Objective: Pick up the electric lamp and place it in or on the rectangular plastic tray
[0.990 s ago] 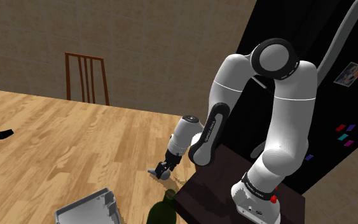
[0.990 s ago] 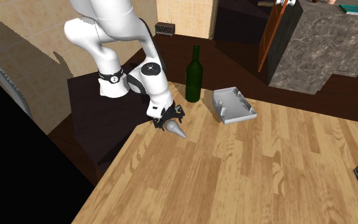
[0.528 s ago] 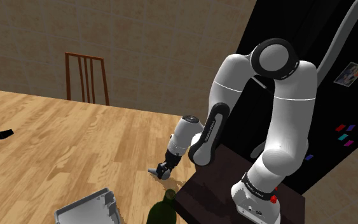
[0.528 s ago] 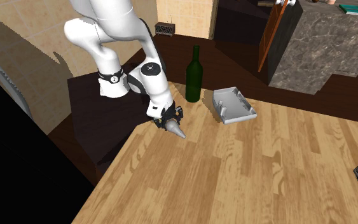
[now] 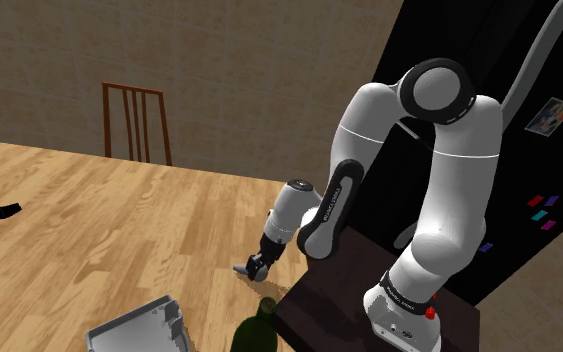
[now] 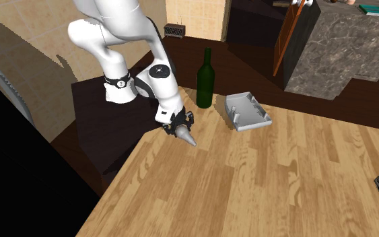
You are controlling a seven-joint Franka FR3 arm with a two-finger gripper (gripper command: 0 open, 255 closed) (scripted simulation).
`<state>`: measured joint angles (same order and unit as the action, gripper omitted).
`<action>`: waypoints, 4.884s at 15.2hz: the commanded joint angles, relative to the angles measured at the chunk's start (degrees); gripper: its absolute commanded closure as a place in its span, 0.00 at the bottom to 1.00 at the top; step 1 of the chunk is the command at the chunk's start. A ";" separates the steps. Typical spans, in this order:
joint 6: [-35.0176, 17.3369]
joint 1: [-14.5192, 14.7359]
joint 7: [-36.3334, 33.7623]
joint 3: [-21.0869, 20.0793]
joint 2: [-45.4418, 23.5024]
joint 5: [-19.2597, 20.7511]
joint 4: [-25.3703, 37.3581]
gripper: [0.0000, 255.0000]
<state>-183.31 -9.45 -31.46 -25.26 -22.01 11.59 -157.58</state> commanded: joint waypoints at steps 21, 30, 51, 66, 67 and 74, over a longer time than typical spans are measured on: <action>21.07 -87.75 2.11 -89.87 9.65 -5.81 -3.76 1.00; 31.60 -101.48 -6.71 -102.31 0.09 5.01 -2.51 1.00; 35.25 -74.75 -6.15 -108.82 33.29 -35.77 25.68 1.00; 36.23 -79.73 -3.97 -118.01 48.40 -47.27 38.38 1.00; 35.77 -80.14 -3.46 -118.54 48.98 -47.96 38.43 1.00; 33.31 -82.44 -0.69 -121.55 52.27 -51.65 38.93 1.00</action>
<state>-149.83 -91.77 -32.30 -146.61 30.07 -39.82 -118.69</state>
